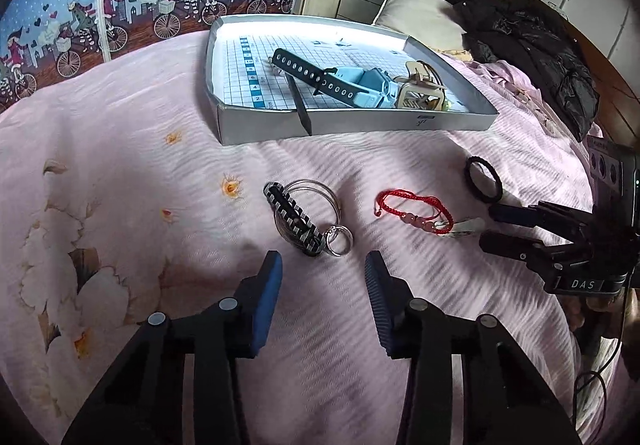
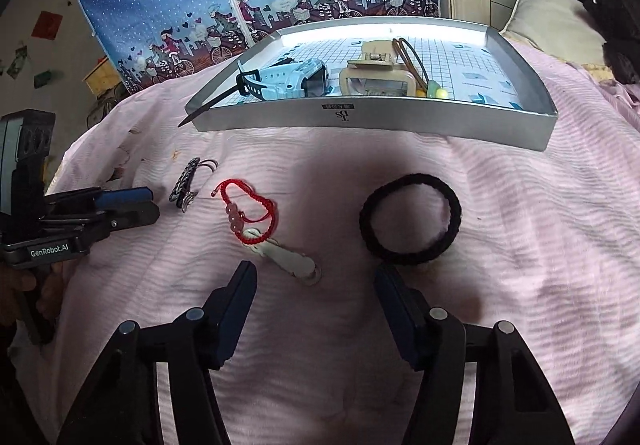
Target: Organize jewelry
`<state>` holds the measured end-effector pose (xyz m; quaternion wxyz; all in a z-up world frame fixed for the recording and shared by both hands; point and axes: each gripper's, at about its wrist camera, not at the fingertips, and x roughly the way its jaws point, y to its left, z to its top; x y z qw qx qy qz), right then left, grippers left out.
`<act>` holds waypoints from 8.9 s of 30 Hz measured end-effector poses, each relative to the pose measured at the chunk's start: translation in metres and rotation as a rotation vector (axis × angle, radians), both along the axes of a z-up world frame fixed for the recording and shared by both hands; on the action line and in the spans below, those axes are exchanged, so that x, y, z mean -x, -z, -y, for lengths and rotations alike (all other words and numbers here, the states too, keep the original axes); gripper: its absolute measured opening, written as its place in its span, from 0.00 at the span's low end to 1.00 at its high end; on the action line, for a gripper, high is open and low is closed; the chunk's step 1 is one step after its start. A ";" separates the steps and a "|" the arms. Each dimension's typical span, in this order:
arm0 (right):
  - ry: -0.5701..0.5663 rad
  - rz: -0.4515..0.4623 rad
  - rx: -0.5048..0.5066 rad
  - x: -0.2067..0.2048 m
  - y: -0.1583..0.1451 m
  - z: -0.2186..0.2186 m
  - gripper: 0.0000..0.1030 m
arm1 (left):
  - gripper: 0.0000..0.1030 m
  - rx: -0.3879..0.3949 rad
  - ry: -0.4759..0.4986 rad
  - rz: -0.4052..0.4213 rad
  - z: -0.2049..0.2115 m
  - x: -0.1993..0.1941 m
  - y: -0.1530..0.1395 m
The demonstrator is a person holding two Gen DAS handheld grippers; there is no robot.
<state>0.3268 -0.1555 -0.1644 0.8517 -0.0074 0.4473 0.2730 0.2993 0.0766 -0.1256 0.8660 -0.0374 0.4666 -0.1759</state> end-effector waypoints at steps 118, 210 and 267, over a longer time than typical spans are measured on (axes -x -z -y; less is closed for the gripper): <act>0.216 0.325 -0.109 -0.046 -0.094 -0.021 0.94 | 0.97 0.156 -0.276 0.168 -0.029 -0.068 -0.082; 0.059 -0.025 -0.108 0.008 -0.010 -0.008 0.46 | 0.36 0.110 0.015 0.045 -0.011 0.002 0.007; 0.122 0.010 -0.267 0.026 -0.025 0.013 0.04 | 0.04 0.240 -0.051 0.055 0.000 0.018 -0.026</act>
